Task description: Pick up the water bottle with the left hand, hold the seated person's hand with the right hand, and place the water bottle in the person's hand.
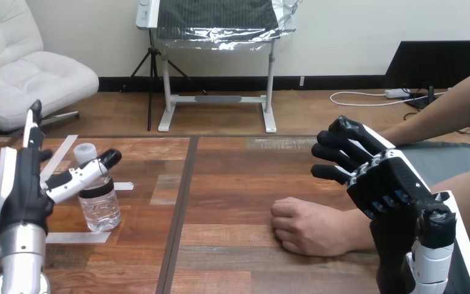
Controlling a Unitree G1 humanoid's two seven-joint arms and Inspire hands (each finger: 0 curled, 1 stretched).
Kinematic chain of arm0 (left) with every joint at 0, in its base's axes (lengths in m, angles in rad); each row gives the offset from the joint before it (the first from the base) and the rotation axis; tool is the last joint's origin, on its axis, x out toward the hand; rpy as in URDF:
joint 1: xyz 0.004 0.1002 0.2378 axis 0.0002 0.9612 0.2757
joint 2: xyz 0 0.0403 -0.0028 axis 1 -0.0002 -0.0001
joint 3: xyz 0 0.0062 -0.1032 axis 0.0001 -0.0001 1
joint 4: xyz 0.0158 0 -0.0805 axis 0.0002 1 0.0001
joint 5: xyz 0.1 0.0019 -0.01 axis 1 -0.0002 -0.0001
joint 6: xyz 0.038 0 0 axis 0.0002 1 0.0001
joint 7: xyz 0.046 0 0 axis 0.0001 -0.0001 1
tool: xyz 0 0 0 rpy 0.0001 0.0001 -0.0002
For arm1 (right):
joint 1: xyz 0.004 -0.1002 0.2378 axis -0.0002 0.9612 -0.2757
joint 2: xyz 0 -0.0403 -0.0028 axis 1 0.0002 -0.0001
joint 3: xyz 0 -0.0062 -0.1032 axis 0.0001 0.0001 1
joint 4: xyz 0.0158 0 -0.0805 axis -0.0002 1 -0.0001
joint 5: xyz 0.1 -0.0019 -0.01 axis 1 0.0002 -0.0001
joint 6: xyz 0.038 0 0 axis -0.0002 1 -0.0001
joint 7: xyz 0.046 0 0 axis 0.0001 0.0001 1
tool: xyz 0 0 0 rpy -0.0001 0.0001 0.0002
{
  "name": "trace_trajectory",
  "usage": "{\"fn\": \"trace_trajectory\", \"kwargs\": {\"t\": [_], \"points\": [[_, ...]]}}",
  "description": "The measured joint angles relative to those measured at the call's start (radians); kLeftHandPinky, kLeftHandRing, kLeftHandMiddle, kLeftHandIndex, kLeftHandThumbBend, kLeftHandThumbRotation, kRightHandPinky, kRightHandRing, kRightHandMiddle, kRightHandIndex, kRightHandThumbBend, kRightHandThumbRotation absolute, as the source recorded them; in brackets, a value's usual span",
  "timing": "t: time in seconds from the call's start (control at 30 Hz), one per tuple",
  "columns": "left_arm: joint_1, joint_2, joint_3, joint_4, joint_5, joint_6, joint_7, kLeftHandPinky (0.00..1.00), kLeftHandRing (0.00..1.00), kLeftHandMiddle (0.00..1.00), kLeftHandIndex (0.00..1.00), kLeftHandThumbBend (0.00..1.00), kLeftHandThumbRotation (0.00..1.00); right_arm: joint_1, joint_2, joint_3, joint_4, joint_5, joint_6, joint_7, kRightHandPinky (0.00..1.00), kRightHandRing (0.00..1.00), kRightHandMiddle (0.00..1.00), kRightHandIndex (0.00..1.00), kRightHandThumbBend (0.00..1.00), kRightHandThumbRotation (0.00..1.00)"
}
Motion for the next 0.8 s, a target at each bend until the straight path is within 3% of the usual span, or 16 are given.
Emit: {"fn": "trace_trajectory", "kwargs": {"t": [0.37,0.8], "points": [[-0.033,0.013,-0.029,0.107,0.027,-0.038,0.030,1.00,1.00,1.00,1.00,1.00,0.41,0.000,0.000,-0.002,0.000,0.001,0.000,0.000,0.73,0.80,0.80,0.81,0.77,1.00],[-0.051,0.013,-0.040,0.145,0.026,-0.061,0.041,1.00,1.00,1.00,1.00,1.00,0.43,0.001,0.000,-0.013,0.000,0.002,0.000,0.000,0.73,0.80,0.80,0.81,0.78,1.00]]}}
